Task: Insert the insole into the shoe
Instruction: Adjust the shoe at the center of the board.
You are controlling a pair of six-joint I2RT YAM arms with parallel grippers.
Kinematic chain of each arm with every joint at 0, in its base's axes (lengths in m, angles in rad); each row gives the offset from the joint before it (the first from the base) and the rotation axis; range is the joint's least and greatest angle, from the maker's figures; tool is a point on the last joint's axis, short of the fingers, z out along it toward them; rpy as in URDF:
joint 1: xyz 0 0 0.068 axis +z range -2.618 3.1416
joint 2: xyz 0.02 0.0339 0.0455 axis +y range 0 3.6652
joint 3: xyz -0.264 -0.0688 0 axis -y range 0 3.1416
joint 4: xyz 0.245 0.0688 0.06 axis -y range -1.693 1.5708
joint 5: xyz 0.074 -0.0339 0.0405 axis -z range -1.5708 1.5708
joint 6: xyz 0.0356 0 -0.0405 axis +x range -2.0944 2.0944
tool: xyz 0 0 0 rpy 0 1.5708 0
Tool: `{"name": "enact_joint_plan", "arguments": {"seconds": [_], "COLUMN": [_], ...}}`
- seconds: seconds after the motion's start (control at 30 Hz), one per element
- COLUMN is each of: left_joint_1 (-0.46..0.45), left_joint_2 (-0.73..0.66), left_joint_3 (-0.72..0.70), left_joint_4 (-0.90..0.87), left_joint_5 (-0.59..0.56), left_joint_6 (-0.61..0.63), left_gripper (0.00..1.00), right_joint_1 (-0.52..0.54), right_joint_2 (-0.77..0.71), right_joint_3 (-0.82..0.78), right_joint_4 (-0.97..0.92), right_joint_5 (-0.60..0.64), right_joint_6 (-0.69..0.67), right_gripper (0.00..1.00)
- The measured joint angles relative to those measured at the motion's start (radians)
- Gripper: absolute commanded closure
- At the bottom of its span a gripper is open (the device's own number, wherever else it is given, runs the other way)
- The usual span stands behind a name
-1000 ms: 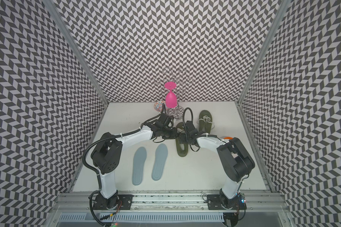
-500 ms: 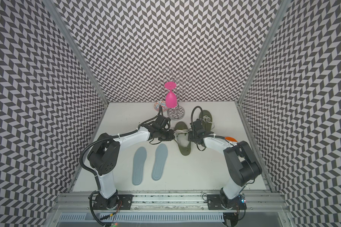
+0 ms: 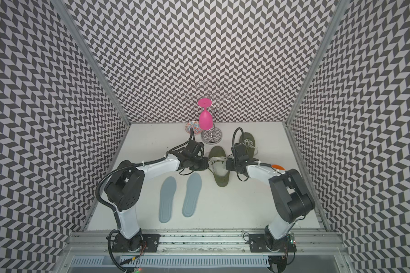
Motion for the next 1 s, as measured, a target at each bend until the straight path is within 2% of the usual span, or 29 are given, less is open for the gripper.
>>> {"name": "enact_joint_plan", "arguments": {"seconds": [0.17,0.47,0.57,0.67,0.8,0.9,1.0], "left_joint_1": [0.008,0.02,0.01,-0.042,-0.096,-0.097,-0.089], "left_joint_2": [-0.029,-0.058,-0.062,-0.055,-0.053,-0.052,-0.053], "left_joint_3": [-0.048,-0.11,-0.112,-0.066,-0.017,-0.012,-0.003], "left_joint_4": [0.059,0.109,0.102,0.044,0.001,-0.035,-0.064], "left_joint_5": [0.026,0.047,0.026,-0.05,-0.113,-0.144,-0.159], "left_joint_6": [-0.005,-0.046,-0.035,-0.015,-0.004,0.011,0.046], "left_gripper": [0.92,0.9,0.83,0.77,0.63,0.57,0.45], "right_joint_1": [-0.043,-0.074,-0.075,-0.071,-0.058,-0.054,-0.054], "right_joint_2": [0.0,0.009,0.014,0.016,0.016,0.016,0.016], "right_joint_3": [-0.048,-0.034,-0.023,-0.014,-0.012,-0.012,-0.012], "right_joint_4": [0.079,0.089,0.075,0.066,0.067,0.069,0.069], "right_joint_5": [-0.111,-0.22,-0.244,-0.247,-0.239,-0.237,-0.237], "right_joint_6": [-0.005,-0.022,-0.03,-0.036,-0.035,-0.032,-0.032], "right_gripper": [0.89,0.92,0.93,0.92,0.87,0.84,0.82]}}
